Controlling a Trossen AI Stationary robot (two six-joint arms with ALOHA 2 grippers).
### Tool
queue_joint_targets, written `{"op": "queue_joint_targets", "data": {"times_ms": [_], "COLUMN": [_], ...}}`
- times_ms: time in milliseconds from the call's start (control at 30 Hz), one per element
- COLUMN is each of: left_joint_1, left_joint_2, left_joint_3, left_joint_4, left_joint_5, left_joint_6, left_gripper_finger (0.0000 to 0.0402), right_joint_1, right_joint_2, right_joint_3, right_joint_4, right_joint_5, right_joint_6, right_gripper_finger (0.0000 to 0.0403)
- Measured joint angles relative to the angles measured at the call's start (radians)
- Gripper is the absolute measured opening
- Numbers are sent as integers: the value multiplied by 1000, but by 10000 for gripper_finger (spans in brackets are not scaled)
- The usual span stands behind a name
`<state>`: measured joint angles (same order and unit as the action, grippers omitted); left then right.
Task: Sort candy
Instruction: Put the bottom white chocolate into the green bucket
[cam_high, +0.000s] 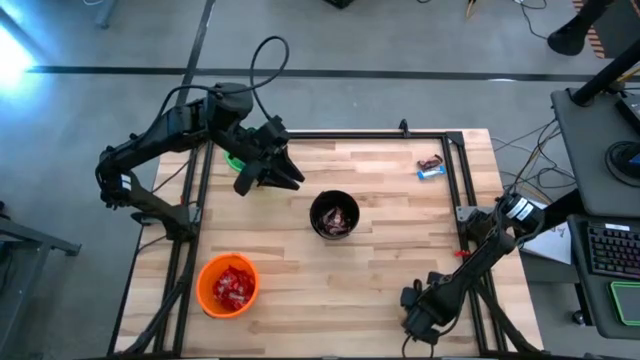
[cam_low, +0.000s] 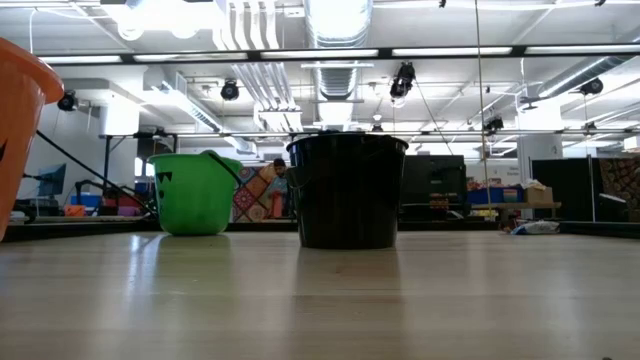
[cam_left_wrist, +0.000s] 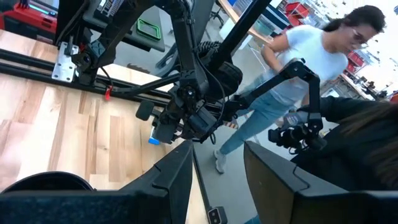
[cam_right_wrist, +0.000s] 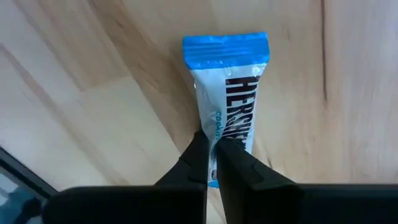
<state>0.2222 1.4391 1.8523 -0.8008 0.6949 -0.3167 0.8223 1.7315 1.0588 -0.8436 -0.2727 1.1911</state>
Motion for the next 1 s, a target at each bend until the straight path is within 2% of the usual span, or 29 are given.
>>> {"op": "queue_joint_targets", "data": {"times_ms": [333,633,800,1000], "left_joint_1": [0,-5,-6,-6], "left_joint_2": [0,0,0,1], "left_joint_3": [0,-13,-29,-35], "left_joint_4": [-28,-38,-76,-101], "left_joint_5": [-6,-5,-5,-6], "left_joint_6": [60,105,141,162], "left_gripper_finger": [126,126,126,136], "right_joint_1": [5,-14,-58,-140], "right_joint_2": [-91,-203,-230,-225], "right_joint_3": [90,221,276,344], "right_joint_4": [-13,-100,-103,-101], "right_joint_5": [106,328,404,415], "right_joint_6": [97,107,42,-79], "right_gripper_finger": [8,8,8,8]}}
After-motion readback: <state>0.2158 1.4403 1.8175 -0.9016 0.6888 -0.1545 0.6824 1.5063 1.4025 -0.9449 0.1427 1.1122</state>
